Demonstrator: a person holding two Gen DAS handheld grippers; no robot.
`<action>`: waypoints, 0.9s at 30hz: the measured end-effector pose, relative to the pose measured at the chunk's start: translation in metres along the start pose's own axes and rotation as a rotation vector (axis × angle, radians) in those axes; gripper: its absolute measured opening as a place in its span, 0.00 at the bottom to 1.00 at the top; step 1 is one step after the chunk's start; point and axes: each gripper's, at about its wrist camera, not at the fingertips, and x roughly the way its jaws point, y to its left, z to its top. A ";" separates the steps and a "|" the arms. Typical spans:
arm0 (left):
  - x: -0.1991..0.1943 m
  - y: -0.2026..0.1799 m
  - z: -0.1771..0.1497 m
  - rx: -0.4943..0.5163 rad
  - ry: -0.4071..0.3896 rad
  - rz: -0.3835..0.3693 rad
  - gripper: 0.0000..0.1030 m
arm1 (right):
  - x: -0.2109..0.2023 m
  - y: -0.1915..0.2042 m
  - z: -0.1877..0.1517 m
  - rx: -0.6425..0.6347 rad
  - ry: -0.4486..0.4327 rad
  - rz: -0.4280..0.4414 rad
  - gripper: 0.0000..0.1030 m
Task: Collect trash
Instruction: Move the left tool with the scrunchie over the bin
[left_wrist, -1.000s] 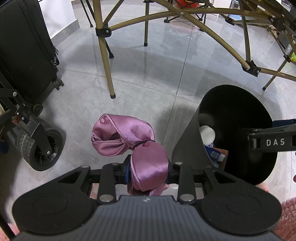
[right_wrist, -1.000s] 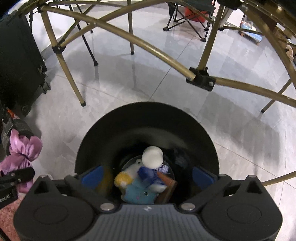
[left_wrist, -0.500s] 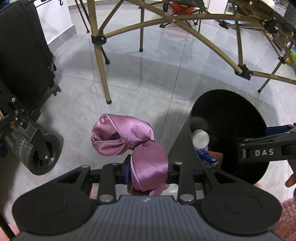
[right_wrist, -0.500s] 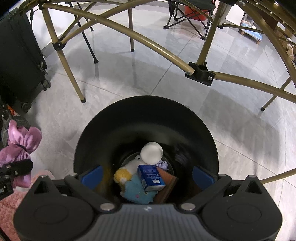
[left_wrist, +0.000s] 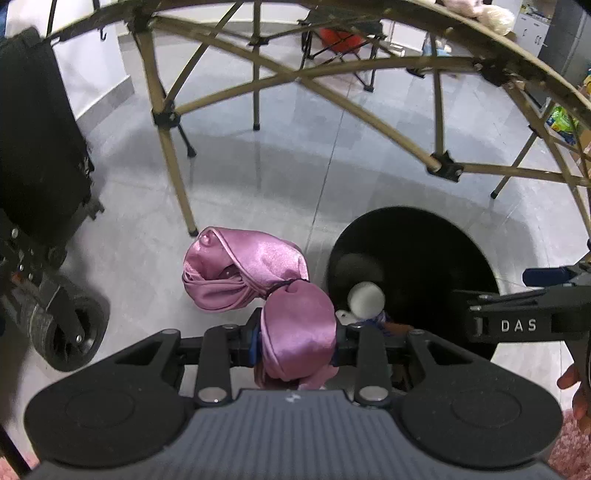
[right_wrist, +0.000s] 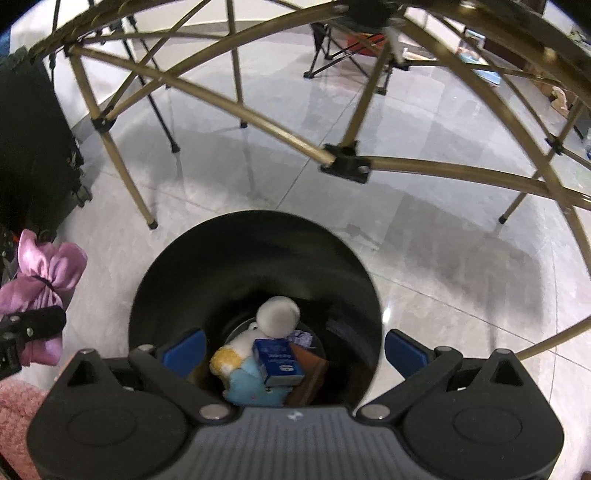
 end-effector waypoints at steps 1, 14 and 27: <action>-0.002 -0.003 0.001 0.005 -0.008 -0.002 0.31 | -0.002 -0.004 -0.001 0.008 -0.005 -0.003 1.00; -0.008 -0.062 0.010 0.085 -0.043 -0.053 0.31 | -0.020 -0.074 -0.026 0.138 -0.046 -0.050 1.00; -0.003 -0.116 0.011 0.160 -0.034 -0.096 0.31 | -0.031 -0.121 -0.043 0.244 -0.084 -0.093 1.00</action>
